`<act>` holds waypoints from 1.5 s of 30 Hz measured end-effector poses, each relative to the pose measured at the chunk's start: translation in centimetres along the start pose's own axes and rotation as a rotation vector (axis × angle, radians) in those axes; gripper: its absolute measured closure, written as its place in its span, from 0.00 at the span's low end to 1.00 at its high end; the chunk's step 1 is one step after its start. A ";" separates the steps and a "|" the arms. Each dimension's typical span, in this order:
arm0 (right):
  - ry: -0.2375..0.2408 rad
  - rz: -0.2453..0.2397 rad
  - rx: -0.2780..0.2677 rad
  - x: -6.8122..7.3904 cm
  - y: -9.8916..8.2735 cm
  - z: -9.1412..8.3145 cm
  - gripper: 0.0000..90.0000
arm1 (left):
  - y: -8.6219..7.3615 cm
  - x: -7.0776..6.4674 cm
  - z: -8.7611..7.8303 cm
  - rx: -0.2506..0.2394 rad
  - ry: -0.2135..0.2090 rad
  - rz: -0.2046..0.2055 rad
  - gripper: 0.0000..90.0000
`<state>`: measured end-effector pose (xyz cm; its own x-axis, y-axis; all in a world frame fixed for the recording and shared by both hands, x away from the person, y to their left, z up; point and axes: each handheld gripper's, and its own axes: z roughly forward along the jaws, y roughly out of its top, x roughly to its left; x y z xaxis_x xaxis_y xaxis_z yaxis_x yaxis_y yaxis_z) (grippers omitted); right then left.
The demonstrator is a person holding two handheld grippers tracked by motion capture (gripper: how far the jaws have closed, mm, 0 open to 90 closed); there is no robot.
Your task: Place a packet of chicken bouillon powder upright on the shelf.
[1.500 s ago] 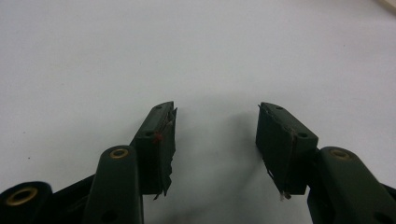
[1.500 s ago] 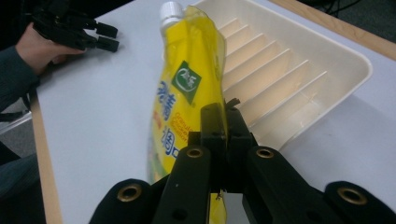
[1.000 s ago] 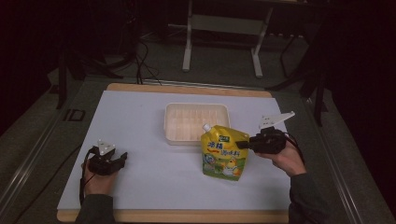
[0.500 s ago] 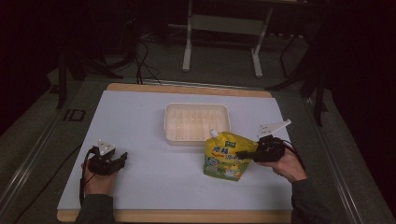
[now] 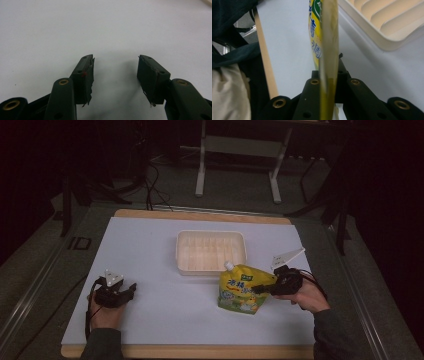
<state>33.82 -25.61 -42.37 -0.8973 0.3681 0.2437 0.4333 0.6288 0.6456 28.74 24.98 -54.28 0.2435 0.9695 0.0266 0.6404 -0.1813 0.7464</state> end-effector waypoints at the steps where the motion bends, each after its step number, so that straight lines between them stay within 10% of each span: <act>1: 0.000 0.014 0.013 0.1 0.1 0.0 1.00 | 0.0 0.0 0.0 0.000 0.000 0.000 0.52; 12: 0.021 0.084 -0.009 0.4 -0.5 -0.1 1.00 | 0.0 0.0 0.0 0.000 0.002 0.001 0.52; 24: 0.080 0.155 -0.155 0.5 -0.7 -0.2 1.00 | 0.0 0.0 -0.1 0.000 0.008 0.001 0.51; 45: 0.028 0.292 -0.361 0.5 -0.6 -0.1 1.00 | 0.0 -0.2 -0.2 -0.009 0.019 0.017 0.52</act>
<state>33.09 -25.82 -42.55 -0.7463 0.4724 0.4688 0.6155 0.2216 0.7564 28.56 24.85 -54.19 0.2406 0.9692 0.0522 0.6293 -0.1967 0.7519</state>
